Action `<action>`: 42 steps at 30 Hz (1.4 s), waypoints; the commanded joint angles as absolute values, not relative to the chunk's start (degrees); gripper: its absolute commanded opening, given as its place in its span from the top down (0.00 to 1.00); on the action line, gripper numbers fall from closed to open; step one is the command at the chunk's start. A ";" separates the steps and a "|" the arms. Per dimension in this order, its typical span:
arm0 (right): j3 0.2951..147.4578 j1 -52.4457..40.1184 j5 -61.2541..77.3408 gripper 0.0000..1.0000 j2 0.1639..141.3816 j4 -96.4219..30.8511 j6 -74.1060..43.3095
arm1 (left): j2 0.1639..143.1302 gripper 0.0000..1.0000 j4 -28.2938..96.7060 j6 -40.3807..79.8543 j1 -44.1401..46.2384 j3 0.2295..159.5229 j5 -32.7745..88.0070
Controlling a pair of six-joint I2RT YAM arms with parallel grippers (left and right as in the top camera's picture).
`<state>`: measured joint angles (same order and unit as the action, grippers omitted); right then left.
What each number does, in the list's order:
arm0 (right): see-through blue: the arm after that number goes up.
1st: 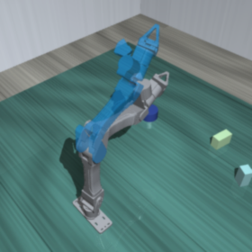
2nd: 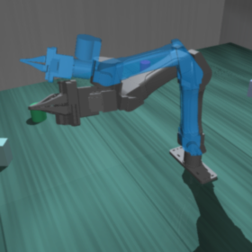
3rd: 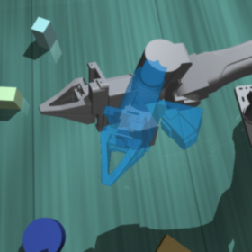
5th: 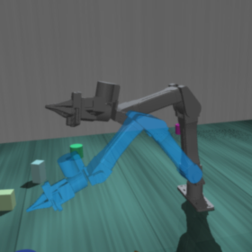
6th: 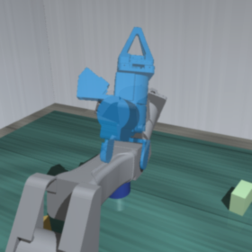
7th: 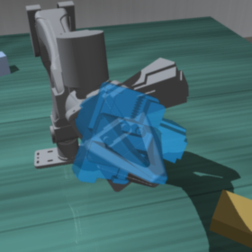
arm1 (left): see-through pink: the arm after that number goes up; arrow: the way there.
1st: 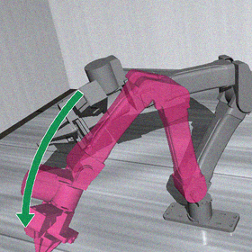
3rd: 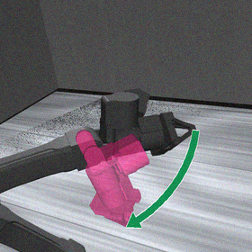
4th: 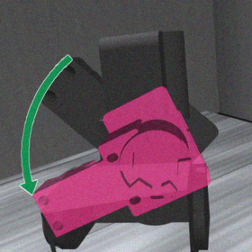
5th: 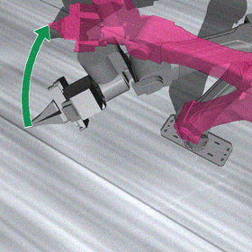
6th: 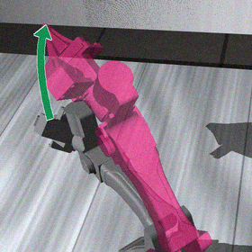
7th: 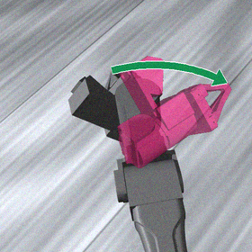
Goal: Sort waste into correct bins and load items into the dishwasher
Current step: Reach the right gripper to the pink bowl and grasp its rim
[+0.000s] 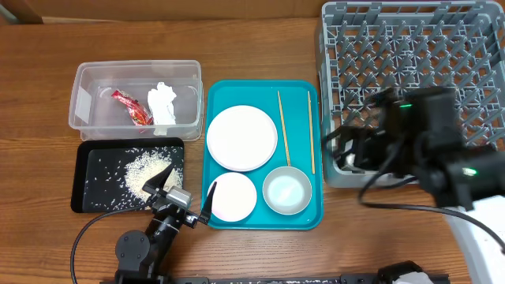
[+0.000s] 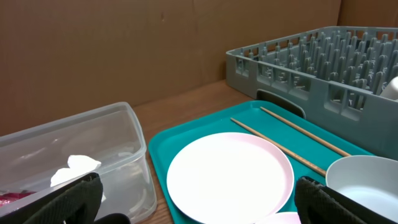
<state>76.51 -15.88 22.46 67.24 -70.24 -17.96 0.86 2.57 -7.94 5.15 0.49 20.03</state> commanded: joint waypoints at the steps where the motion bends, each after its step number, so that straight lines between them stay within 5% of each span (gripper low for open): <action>1: 74.11 -25.61 19.05 0.22 70.35 -70.19 -17.41 | 0.30 0.00 2.55 -8.78 4.82 0.27 20.97; 10: 65.78 -47.44 13.98 0.25 80.09 -55.68 -26.00 | 0.30 0.00 2.55 -8.78 4.82 0.27 20.97; 15: 65.58 -49.91 5.04 0.31 88.55 -44.18 -28.75 | 0.30 0.00 2.55 -8.78 4.82 0.27 20.97; 22: 65.65 -49.87 11.35 0.35 100.47 -33.93 -21.93 | 0.30 0.00 2.55 -8.78 4.82 0.27 20.97; 28: 65.93 -49.01 11.66 0.49 103.59 -34.37 -23.46 | 0.30 0.00 2.55 -8.78 4.82 0.27 20.99; 34: 66.48 -48.73 12.10 0.81 103.57 -35.03 -24.03 | 0.30 0.00 2.57 -8.78 4.82 0.27 20.97; 37: 68.03 -48.73 12.10 0.79 103.53 -36.12 -23.99 | 0.30 0.00 2.55 -8.78 4.82 0.27 20.97; 42: 72.20 -48.95 11.16 0.54 102.26 -40.21 -18.92 | 0.30 0.00 2.55 -8.78 4.82 0.27 20.99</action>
<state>68.60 -48.84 11.70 104.42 -39.92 -22.15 0.86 2.57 -7.94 5.15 0.47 20.40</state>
